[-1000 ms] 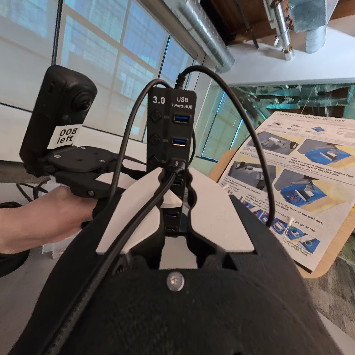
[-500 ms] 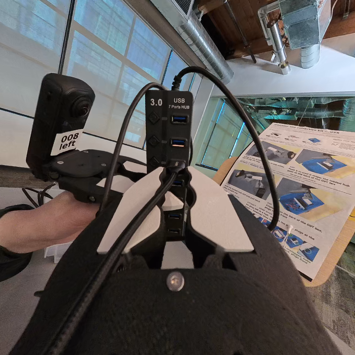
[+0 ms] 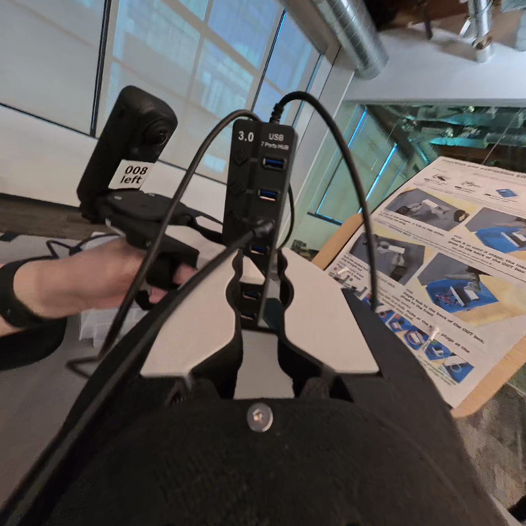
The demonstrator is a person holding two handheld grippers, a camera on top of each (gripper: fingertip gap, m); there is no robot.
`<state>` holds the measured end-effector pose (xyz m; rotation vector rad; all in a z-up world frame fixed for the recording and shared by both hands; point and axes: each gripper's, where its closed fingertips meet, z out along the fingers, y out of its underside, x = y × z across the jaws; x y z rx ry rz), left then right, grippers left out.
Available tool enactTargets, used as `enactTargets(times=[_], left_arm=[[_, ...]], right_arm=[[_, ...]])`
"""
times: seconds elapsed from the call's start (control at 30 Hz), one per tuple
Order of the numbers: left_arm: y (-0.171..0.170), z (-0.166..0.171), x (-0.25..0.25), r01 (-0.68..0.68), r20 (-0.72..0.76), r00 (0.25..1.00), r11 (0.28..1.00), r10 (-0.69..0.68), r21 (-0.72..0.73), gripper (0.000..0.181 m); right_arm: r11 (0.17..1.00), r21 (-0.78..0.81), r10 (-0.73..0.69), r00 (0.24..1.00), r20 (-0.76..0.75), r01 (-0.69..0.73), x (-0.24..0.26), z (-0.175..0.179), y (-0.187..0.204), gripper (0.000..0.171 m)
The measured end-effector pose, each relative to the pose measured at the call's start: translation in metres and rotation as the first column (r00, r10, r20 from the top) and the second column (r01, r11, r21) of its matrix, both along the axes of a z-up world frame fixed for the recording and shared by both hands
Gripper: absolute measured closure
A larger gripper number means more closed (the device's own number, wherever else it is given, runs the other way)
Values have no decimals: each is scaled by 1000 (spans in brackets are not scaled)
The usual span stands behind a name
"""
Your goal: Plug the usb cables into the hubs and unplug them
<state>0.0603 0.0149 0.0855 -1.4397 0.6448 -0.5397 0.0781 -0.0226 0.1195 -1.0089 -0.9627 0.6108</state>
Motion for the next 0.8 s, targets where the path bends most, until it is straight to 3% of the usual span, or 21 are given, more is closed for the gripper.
enactTargets(times=[0.17, 0.3, 0.37, 0.57, 0.7, 0.8], left_arm=[[1, 3, -25, 90, 23, 996, 988, -88, -127, 156], [-17, 1, -18, 264, 10, 963, 945, -268, -192, 155], [-27, -5, -9, 346, 1, 934, 908, -356, -237, 156], [-46, -31, 22, 460, -74, 861, 832, -504, -311, 155], [-54, -43, 31, 485, -130, 824, 805, -551, -341, 155], [-57, -48, 33, 488, -156, 811, 799, -564, -352, 155]], right_arm=[[988, -35, 155, 972, 176, -151, 19, 10, -21, 148], [991, -31, 129, 988, 84, -127, 50, 41, -24, 143], [979, -122, 168, 986, 23, -164, 59, 45, -18, 133], [845, -400, 359, 931, -68, -355, 52, 20, -5, 121], [824, -440, 406, 914, 20, -357, 39, -2, -6, 121], [768, -473, 484, 875, -12, -431, 33, -5, -16, 124]])
